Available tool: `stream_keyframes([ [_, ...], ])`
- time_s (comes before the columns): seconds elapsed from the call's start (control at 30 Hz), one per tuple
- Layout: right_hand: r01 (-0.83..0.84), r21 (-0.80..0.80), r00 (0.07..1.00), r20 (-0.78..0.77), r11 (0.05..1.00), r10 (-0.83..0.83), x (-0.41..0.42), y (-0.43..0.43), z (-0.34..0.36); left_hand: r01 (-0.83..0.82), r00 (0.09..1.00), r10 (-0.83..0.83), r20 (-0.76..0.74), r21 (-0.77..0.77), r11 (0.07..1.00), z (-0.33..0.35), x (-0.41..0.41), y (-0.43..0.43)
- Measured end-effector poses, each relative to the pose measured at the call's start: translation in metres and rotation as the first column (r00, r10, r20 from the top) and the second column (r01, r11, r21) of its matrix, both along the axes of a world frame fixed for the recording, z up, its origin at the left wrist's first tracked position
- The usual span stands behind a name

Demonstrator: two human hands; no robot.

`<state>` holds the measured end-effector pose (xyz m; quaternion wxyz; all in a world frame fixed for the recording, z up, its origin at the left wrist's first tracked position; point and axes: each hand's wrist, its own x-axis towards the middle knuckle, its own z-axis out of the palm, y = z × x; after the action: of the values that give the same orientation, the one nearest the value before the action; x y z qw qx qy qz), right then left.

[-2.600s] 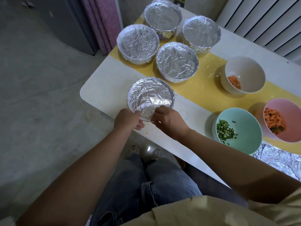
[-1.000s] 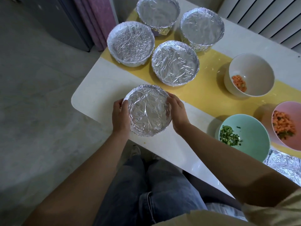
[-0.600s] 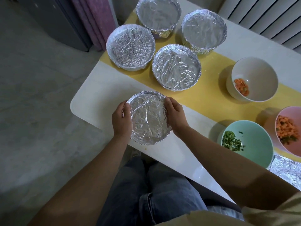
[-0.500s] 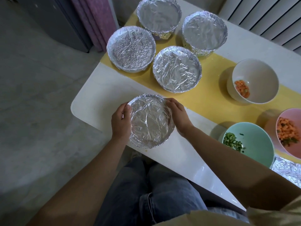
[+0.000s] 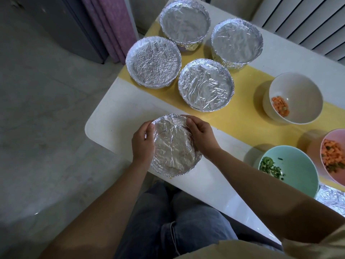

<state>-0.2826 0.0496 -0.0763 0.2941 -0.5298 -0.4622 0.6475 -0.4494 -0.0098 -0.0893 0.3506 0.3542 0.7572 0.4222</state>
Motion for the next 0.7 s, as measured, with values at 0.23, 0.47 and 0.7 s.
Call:
stream_keyframes([
  [0.23,0.025,-0.1,0.999,0.051,0.995,-0.021,0.007,0.003,0.002,-0.045,0.999,0.045,-0.022,-0.009,0.999,0.004,-0.006,-0.001],
  [0.47,-0.021,-0.117,0.999,0.024,0.993,0.024,-0.012,-0.016,-0.005,-0.453,0.891,0.454,-0.011,-0.064,0.889,0.021,-0.024,0.0],
  [0.7,0.08,-0.135,0.997,0.001,0.988,-0.081,-0.036,-0.012,-0.004,-0.503,0.857,0.512,-0.055,-0.306,0.809,0.031,-0.028,-0.029],
])
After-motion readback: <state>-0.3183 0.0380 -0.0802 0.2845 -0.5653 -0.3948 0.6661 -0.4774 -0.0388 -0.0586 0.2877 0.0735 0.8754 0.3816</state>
